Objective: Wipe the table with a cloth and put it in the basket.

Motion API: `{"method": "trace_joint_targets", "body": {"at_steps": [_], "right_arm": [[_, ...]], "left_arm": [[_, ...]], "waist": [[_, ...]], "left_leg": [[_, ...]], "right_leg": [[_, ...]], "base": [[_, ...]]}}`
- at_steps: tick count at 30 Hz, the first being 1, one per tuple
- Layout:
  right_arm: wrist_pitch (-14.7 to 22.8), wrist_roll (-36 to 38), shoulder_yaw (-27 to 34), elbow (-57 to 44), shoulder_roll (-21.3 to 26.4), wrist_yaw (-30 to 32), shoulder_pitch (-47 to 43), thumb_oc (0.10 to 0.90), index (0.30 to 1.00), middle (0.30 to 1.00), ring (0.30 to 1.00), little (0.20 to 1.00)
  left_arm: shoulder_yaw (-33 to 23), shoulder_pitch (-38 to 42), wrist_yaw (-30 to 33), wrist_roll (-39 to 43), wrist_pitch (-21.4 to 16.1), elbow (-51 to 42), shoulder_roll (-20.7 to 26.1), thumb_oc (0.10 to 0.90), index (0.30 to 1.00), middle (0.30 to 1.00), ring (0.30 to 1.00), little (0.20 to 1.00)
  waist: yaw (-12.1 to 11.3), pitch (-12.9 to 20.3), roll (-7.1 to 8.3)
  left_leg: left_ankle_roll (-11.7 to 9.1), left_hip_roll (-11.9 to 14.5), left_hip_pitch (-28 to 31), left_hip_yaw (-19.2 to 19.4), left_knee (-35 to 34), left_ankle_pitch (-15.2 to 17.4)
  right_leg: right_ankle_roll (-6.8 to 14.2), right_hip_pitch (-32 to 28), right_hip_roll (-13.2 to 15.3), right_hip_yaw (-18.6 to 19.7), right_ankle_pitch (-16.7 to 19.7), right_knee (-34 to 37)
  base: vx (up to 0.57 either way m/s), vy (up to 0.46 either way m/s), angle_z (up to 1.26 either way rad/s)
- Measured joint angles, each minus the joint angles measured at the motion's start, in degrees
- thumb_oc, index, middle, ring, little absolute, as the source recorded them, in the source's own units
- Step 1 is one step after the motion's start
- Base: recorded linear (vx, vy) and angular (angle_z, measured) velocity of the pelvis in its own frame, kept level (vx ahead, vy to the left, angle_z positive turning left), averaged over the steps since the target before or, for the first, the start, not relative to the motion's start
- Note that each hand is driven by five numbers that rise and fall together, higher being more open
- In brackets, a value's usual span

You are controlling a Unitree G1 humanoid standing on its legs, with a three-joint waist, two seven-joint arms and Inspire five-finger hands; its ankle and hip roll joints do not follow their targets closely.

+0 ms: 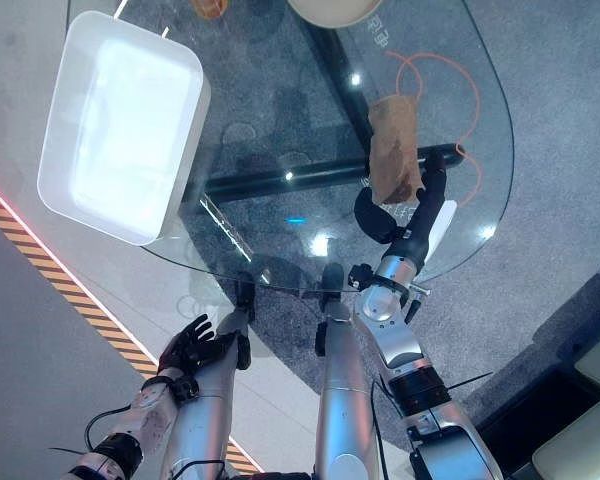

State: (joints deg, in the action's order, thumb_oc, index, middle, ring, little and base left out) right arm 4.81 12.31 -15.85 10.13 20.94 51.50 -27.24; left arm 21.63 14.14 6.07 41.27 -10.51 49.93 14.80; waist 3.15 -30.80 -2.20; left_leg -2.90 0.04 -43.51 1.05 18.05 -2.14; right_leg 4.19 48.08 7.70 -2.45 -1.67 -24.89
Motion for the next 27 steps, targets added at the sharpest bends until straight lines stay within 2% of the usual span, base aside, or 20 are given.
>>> {"method": "trace_joint_targets", "body": {"at_steps": [2,7,17,27], "right_arm": [[-0.1,0.0,-0.1,0.0,0.0,0.1,-0.3,0.800,0.900,0.900,0.900,0.900],[-3.4,-0.7,0.0,0.2,0.4,2.3,-1.9,0.800,0.900,0.900,0.900,0.900],[-9.3,-0.7,0.3,3.6,5.4,5.0,-9.5,0.800,0.900,0.900,0.900,0.900],[-10.1,-1.0,0.3,4.9,6.3,5.0,-12.8,0.800,0.900,0.900,0.900,0.900]], "left_arm": [[0.0,0.0,0.0,0.4,0.1,0.0,0.2,0.800,0.900,0.900,0.900,0.900],[0.1,0.1,0.8,0.7,0.2,-1.2,0.3,0.800,0.900,0.900,0.900,0.900],[0.2,1.9,1.5,0.9,0.8,-1.4,0.3,0.800,0.900,0.900,0.900,0.900],[0.3,2.2,1.6,1.0,1.5,-1.8,0.3,0.800,0.900,0.900,0.900,0.900]], "waist": [[0.1,0.0,-0.01],[0.0,0.0,-0.03],[-1.4,0.0,-0.06],[-2.0,0.1,-0.14]], "left_leg": [[0.0,0.0,-0.2,0.0,0.0,0.0],[0.0,0.0,-1.8,0.0,0.1,0.0],[-0.2,0.0,-3.8,-0.2,0.1,-0.2],[-0.3,-0.3,-4.3,-0.3,0.1,-0.2]], "right_leg": [[-0.1,0.3,0.0,0.0,0.1,0.0],[0.0,1.8,0.0,0.0,0.0,-0.1],[-0.3,3.8,0.1,0.0,0.2,-0.4],[-0.2,4.8,0.3,0.0,-0.1,-1.1]], "base": [[0.00,0.000,0.00],[0.00,0.000,0.00],[0.00,0.000,0.00],[0.00,0.002,0.01]]}}
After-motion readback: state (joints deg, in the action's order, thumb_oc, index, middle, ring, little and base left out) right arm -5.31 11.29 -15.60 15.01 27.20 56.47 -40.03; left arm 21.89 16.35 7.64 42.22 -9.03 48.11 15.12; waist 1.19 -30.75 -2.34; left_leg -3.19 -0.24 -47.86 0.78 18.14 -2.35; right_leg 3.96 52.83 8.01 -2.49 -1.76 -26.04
